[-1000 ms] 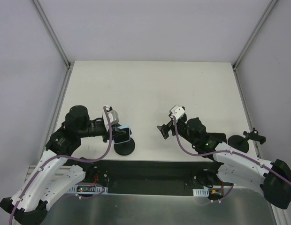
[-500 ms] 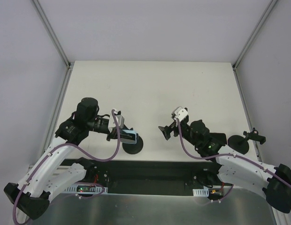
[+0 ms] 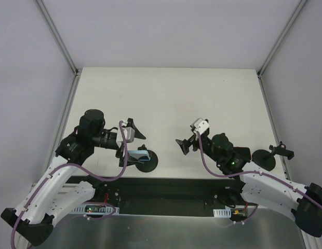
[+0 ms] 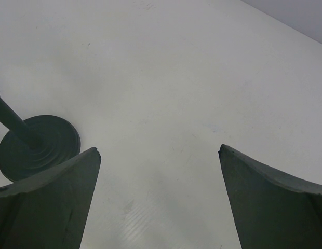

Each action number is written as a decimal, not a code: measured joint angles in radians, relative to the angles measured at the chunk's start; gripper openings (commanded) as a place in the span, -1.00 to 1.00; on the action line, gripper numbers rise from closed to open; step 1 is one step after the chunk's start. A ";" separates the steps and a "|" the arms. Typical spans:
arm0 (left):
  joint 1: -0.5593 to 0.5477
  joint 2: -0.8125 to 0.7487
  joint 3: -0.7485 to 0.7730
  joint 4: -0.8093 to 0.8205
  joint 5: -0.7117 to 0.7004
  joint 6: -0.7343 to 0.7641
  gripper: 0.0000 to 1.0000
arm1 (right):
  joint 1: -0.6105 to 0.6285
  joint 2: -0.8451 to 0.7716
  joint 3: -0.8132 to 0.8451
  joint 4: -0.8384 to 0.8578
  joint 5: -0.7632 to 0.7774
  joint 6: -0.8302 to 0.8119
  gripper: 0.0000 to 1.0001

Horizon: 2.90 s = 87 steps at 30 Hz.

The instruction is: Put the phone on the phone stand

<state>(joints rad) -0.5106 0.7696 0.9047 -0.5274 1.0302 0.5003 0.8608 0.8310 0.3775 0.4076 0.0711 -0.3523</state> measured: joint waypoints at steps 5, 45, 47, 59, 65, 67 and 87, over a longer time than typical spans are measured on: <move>0.000 -0.063 0.017 0.007 -0.010 -0.027 0.98 | 0.000 0.005 0.000 0.001 0.000 0.000 0.99; -0.053 -0.091 -0.032 0.438 -1.091 -0.502 0.98 | -1.176 -0.122 0.707 -1.330 0.641 0.640 0.99; -0.085 -0.098 -0.039 0.446 -1.105 -0.481 0.98 | -1.230 -0.150 0.649 -1.311 0.589 0.656 0.99; -0.157 -0.099 -0.068 0.465 -1.139 -0.432 0.98 | -1.535 -0.135 0.428 -1.181 0.283 0.818 0.99; -0.165 -0.099 -0.070 0.472 -1.151 -0.417 0.98 | -1.618 -0.173 0.286 -1.044 0.121 0.928 0.86; -0.165 -0.098 -0.071 0.472 -1.155 -0.412 0.98 | -1.629 -0.187 0.256 -1.009 0.092 0.960 0.78; -0.165 -0.085 -0.085 0.486 -1.162 -0.407 0.98 | -1.640 -0.177 0.283 -0.977 0.028 1.004 -0.72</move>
<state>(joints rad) -0.6754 0.6846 0.8196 -0.0418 -0.1322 0.0937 -0.7795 0.6544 0.6601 -0.5694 0.0994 0.6521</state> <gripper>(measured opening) 0.992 0.518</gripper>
